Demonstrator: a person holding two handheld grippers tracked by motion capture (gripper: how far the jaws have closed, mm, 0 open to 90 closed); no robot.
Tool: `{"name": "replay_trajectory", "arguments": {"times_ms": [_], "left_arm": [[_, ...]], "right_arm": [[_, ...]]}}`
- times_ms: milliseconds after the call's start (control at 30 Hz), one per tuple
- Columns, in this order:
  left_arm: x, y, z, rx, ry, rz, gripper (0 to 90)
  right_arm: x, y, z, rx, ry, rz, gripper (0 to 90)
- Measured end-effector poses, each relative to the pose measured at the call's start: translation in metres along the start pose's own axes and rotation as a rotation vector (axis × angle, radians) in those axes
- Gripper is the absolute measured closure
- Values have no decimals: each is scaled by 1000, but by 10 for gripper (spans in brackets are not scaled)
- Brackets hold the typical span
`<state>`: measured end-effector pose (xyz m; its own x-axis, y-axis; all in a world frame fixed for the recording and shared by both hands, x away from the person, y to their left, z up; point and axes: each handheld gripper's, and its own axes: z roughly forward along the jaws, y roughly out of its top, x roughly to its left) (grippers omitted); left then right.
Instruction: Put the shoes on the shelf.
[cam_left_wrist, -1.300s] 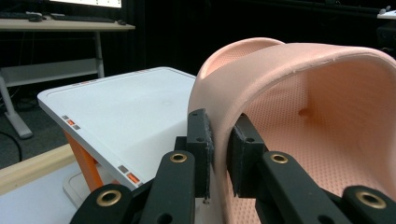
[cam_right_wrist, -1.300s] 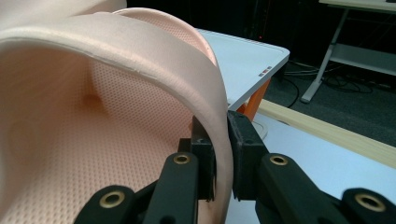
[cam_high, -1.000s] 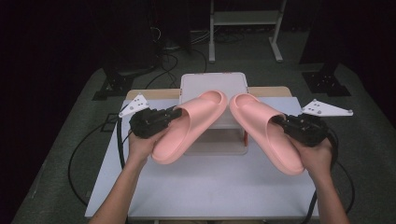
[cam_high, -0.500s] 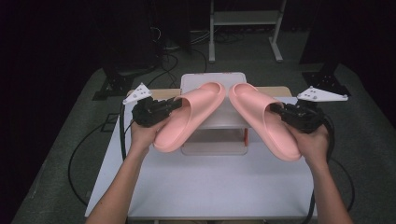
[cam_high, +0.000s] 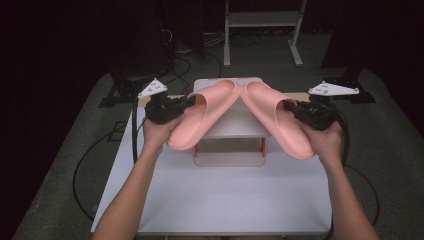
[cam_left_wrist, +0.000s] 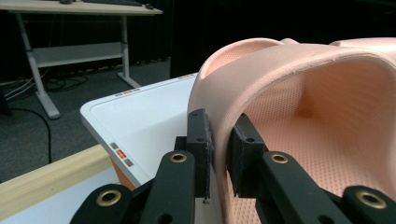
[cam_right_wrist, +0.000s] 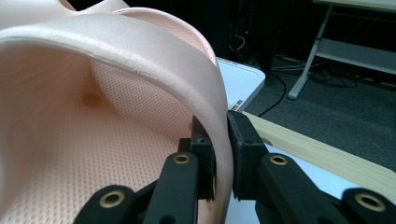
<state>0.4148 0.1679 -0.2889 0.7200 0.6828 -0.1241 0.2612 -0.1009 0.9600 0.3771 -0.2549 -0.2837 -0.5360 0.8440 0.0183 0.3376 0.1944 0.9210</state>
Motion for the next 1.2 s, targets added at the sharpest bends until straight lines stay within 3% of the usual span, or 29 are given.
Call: {"name": "replay_trajectory", "arguments": {"times_ms": [467,833,1200], "left_arm": [[14,8,20,39,63,-11,802],[15,11,36,70,96,-28,781],[15,12,42,70,109,-58,759]], "right_arm": [[-9,9,30,39,-26,35,810],[-14,15,43,77,-59,62,784],[-14,21,56,79,-52,103,751]]}}
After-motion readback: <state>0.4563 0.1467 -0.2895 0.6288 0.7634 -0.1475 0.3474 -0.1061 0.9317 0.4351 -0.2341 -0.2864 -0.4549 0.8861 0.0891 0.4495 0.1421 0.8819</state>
